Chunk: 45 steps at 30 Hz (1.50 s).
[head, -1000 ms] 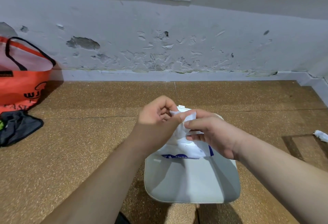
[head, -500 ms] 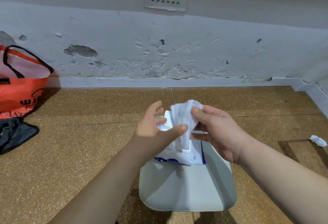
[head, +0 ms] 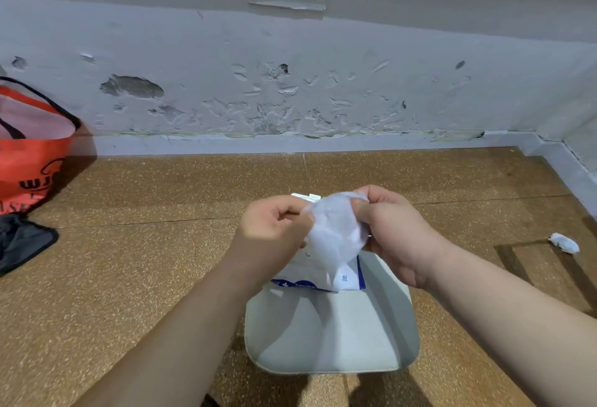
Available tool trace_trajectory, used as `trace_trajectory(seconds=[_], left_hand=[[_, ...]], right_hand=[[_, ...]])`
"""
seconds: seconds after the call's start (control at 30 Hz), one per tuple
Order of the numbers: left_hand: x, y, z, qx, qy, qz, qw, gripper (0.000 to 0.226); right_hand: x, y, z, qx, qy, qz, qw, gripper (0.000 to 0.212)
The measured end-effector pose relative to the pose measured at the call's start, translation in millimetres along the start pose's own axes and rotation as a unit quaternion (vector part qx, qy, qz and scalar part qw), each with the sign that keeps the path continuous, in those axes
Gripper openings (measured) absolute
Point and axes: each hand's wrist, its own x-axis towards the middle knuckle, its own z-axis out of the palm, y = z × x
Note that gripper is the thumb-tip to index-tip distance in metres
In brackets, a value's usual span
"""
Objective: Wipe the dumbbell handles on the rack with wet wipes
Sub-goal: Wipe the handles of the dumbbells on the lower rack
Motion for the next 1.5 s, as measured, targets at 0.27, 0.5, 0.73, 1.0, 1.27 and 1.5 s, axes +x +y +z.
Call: trace_trajectory(seconds=[0.27, 0.5, 0.73, 1.0, 1.27, 1.5], left_hand=[[13, 9, -14, -0.26, 0.107, -0.118, 0.952, 0.012], [3, 4, -13, -0.226, -0.013, -0.096, 0.969, 0.036], [3, 1, -17, -0.172, 0.002, -0.103, 0.98, 0.022], [6, 7, -23, -0.198, 0.085, -0.115, 0.97, 0.025], [-1, 3, -21, -0.074, 0.017, -0.026, 0.997, 0.021], [3, -17, -12, 0.433, 0.027, 0.047, 0.9, 0.057]], right_hand=[[-1, -8, -2, 0.015, 0.133, 0.054, 0.99, 0.013], [4, -1, 11, 0.015, -0.003, 0.035, 0.999, 0.027], [12, 11, 1, 0.085, 0.051, 0.113, 0.989, 0.037], [21, 13, -15, 0.119, 0.135, 0.115, 0.977, 0.034], [14, 0, -8, 0.101, 0.089, 0.095, 0.986, 0.041], [13, -1, -6, 0.079, 0.108, 0.023, 0.991, 0.025]])
